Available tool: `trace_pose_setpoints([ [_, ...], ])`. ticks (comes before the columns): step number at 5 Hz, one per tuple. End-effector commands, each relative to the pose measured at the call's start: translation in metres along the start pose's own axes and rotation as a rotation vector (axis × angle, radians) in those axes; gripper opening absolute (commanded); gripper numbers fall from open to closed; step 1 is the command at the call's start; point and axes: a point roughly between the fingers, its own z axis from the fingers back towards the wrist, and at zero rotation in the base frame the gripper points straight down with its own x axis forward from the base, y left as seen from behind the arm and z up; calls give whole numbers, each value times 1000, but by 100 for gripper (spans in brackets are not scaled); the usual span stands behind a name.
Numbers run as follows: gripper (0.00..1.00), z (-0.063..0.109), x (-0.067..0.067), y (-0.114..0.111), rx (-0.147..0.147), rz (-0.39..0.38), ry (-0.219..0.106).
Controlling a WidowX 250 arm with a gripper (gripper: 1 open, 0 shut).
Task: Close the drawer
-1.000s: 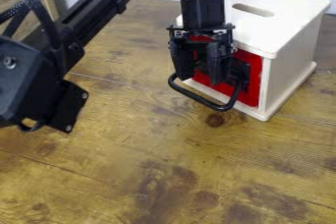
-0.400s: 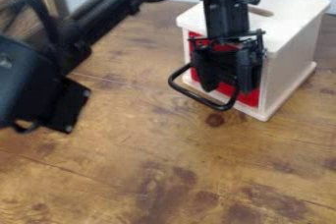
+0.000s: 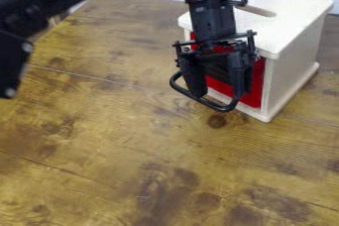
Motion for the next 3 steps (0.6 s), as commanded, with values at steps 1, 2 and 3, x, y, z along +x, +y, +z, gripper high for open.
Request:
trace_pose_setpoints([
  [1,100,53,-18,-15,-12,13,-143],
  [2,100,47,-21,-15,-4,26,-136],
  [3,100,45,-26,-17,18,24,-103],
])
